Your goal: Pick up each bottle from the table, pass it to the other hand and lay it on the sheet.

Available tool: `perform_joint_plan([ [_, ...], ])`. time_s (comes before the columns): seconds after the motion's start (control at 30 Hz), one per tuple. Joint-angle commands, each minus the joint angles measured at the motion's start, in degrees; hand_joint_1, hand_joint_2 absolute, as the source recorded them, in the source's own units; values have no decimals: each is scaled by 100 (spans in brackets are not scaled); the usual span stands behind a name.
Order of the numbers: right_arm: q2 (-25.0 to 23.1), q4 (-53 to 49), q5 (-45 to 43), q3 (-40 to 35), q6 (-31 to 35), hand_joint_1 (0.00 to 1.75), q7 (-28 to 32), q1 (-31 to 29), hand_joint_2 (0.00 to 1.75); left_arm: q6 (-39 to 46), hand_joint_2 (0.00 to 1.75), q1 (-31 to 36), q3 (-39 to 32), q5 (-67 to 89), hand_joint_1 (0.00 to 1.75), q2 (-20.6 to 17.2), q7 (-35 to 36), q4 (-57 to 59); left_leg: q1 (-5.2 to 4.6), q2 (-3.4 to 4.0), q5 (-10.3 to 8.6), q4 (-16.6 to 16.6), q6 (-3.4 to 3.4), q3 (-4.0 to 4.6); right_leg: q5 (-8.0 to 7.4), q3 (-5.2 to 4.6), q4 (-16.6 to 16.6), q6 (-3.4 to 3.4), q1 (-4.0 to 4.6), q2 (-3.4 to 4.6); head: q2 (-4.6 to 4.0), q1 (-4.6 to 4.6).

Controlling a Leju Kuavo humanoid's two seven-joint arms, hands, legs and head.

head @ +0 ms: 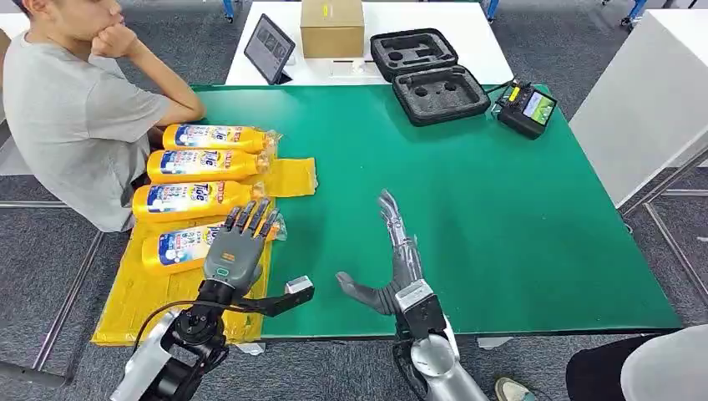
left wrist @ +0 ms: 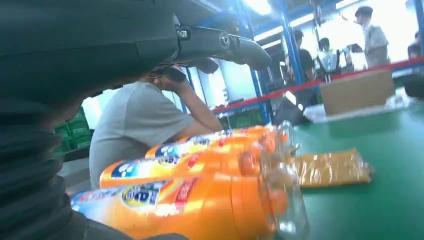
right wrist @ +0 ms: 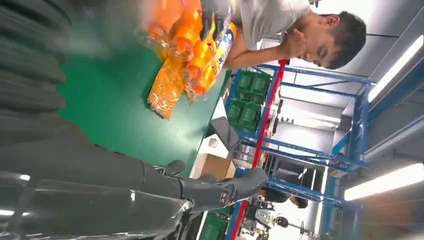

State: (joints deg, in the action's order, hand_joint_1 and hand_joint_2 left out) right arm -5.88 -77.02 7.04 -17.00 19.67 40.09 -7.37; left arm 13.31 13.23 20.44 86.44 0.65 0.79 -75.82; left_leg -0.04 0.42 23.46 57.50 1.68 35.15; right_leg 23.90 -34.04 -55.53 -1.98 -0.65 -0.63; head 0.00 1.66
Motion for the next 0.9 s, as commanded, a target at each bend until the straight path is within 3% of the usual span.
perform_joint_plan([
  [0.03, 126, -364, -48, -72, 166, 0, -9, 71, 175, 967, 175, 139, 162, -1371, 0, -119, -756, 51, 4, -4, 13, 0, -9, -23, 13, 22, 0, 7, 3, 4, 0, 0],
  [0.17, 247, -658, 38, -269, 421, 0, -9, 136, 175, 1102, 175, 154, 145, -2444, 0, 20, -1454, 325, 1, -7, 5, -1, -5, -9, 6, 10, 2, 4, 0, -2, 0, 0],
  [0.27, 247, -658, 38, -269, 421, 0, -9, 136, 175, 1102, 175, 154, 145, -2444, 0, 20, -1454, 325, 0, -7, 7, -3, -7, -17, 8, 16, 2, 5, -1, -1, 0, 0],
  [0.43, 446, -1031, 316, -592, 1185, 0, -9, 238, 175, 1230, 175, 212, 213, -3662, 0, 309, -2317, 687, 2, -14, 7, -1, -7, -16, 9, 17, 3, 6, 1, -8, 0, 0],
  [0.5, 446, -1031, 316, -592, 1185, 0, -9, 238, 175, 1230, 175, 212, 213, -3662, 0, 309, -2317, 687, 2, -11, 5, -2, -5, -12, 6, 13, 5, 3, 2, -6, 0, -2],
  [0.6, 404, -1107, 356, -545, 1408, 0, -9, 326, 175, 1274, 175, 150, 157, -4770, 0, 500, -2993, 491, 2, -15, 11, 1, -7, -18, 12, 21, 3, 5, 1, -8, 0, 0],
  [0.83, 396, -1224, 275, -668, 1528, 0, -9, 311, 175, 1159, 175, 172, 182, -5299, 0, 575, -3158, 424, 2, -5, 7, 0, -7, -12, 5, 12, 3, 6, 2, 1, 0, 0],
  [0.9, 343, -1470, -178, -656, 1274, 0, -9, 368, 175, 1132, 175, 113, 216, -5568, 0, 576, -3280, 425, 3, -8, 11, 2, -9, -16, 10, 17, 0, 8, 3, -1, 0, 0],
])
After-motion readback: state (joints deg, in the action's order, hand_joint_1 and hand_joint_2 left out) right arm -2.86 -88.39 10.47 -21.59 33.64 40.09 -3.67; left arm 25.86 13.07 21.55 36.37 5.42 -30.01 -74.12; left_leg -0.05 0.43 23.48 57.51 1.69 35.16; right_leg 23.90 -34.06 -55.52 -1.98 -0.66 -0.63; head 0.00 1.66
